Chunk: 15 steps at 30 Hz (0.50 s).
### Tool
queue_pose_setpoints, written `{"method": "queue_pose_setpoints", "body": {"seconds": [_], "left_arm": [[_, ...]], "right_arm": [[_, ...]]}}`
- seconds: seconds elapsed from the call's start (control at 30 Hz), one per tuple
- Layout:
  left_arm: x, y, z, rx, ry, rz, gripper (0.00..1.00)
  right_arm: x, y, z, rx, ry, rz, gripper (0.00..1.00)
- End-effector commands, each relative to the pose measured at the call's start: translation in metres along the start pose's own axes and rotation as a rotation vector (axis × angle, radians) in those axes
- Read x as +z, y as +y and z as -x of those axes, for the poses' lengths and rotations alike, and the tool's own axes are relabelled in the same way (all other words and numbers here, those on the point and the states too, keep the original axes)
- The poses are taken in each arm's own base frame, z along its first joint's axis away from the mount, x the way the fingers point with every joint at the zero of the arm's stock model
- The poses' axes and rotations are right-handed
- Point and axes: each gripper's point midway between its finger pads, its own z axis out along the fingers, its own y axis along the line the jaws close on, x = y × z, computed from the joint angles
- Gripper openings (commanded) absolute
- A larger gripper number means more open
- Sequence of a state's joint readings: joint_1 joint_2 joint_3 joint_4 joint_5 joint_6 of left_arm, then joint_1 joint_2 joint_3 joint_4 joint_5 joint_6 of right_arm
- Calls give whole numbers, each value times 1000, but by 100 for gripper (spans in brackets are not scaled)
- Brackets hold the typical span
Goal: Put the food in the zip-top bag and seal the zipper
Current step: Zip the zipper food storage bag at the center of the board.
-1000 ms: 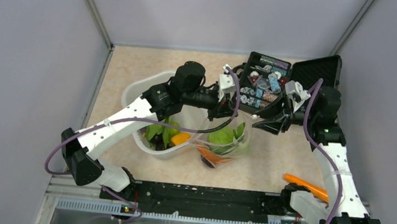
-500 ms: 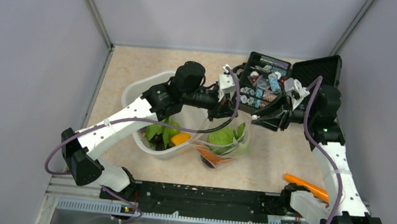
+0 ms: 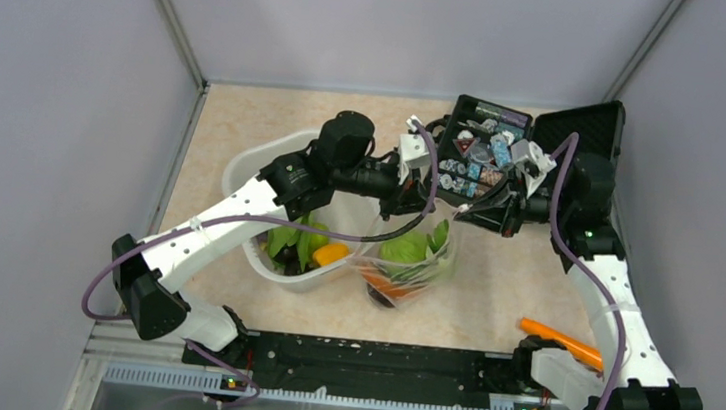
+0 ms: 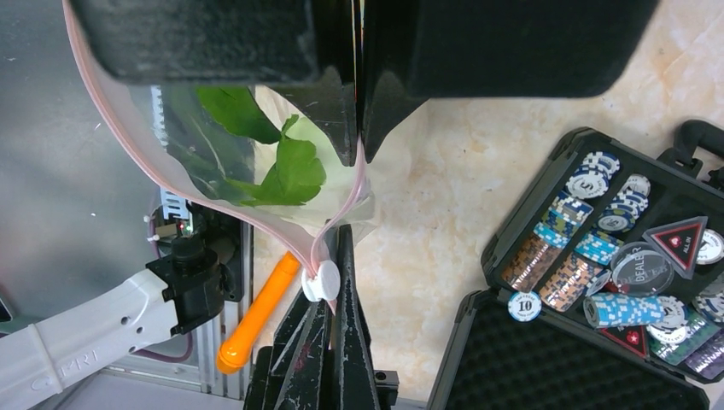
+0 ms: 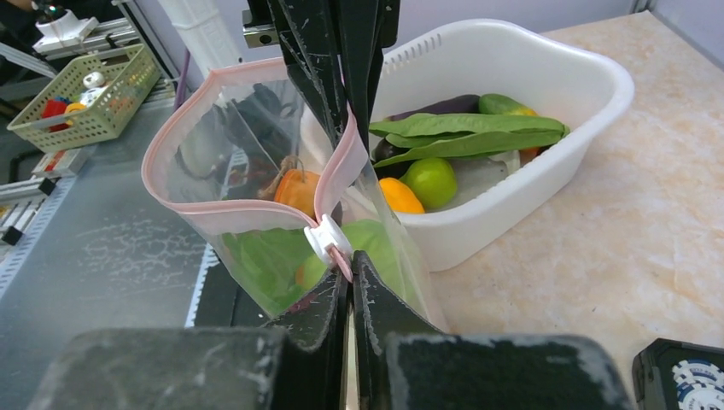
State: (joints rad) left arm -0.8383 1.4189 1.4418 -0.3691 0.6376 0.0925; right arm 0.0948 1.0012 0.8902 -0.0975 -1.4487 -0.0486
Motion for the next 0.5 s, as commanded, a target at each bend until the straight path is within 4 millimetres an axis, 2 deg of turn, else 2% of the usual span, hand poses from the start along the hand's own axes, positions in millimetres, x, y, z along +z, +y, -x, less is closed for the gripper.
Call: {"method": "queue_pose_setpoints", "body": {"seconds": [0.0, 0.1, 0.13, 0.17, 0.2, 0.4, 0.47], "left_arm": [[-2, 1, 31, 59, -89, 8, 1], [-4, 7, 30, 48, -86, 45, 12], [-4, 7, 30, 43, -87, 51, 24], [-6, 9, 31, 40, -90, 60, 45], [-7, 9, 31, 37, -90, 68, 51], [-16, 0, 42, 48, -111, 44, 69], [-20, -3, 48, 60, -124, 42, 79]], "right_arm": [[1, 7, 18, -94, -10, -7, 0], [0, -1, 19, -85, -11, -86, 0], [-1, -2, 19, -80, -11, -100, 0], [-1, -2, 19, -74, -11, -105, 0], [-1, -3, 18, -67, -11, -112, 0], [-5, -19, 18, -20, -6, -231, 0], [-7, -22, 19, -16, -4, -257, 0]]}}
